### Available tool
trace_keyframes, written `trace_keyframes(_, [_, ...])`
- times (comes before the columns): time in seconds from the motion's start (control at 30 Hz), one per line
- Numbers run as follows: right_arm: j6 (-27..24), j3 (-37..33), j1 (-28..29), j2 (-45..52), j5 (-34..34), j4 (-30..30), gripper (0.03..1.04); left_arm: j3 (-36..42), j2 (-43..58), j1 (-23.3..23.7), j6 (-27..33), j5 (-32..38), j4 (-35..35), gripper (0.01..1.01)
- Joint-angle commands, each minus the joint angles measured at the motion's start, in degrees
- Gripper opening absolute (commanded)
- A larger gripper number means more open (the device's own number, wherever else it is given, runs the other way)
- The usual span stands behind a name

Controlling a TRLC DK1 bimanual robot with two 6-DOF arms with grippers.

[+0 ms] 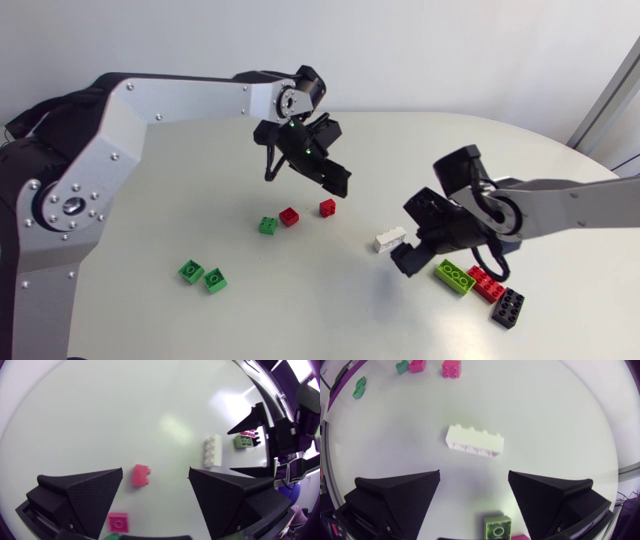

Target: Sort duplo bricks by size, large to the right and small to the left

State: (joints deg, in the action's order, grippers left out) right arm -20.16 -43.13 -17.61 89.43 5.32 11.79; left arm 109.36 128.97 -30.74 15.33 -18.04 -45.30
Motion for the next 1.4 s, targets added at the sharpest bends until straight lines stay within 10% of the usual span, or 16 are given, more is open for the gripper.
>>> trace_keyframes(0.0, [4.2,-4.7,-2.1,4.3,-1.5,-0.4,1.0,-3.8,-1.3,-0.5,-0.2,3.3,1.4,0.92])
trace_keyframes(0.3, [9.2,-10.1,-5.0,12.7,-5.1,1.0,0.99,-7.5,-0.3,-2.9,-0.7,10.7,5.8,0.92])
trace_keyframes(0.47, [10.8,-8.9,-4.5,13.8,-5.9,1.6,0.3,-6.2,1.5,-3.6,-0.7,11.8,6.2,0.92])
trace_keyframes(0.5, [10.8,-8.2,-4.1,13.2,-5.9,1.5,0.29,-6.1,1.7,-3.6,-0.7,12.0,6.3,0.92])
trace_keyframes(0.77, [6.6,3.6,0.0,2.5,-6.0,0.9,0.29,-6.5,3.4,-3.6,-0.5,12.5,7.6,0.733])
trace_keyframes(0.93, [2.8,10.9,4.9,-9.3,-4.3,4.0,0.29,-3.5,5.9,-3.8,-0.4,12.9,6.7,0.277])
trace_keyframes(1.2, [-1.5,15.9,11.0,-23.7,-0.5,10.6,0.33,-1.3,7.1,-4.2,0.7,13.7,-2.7,0.231])
trace_keyframes(1.37, [-1.6,18.2,11.2,-27.0,-0.6,11.1,0.91,-15.8,-5.0,-4.0,0.9,14.4,-0.9,0.22])
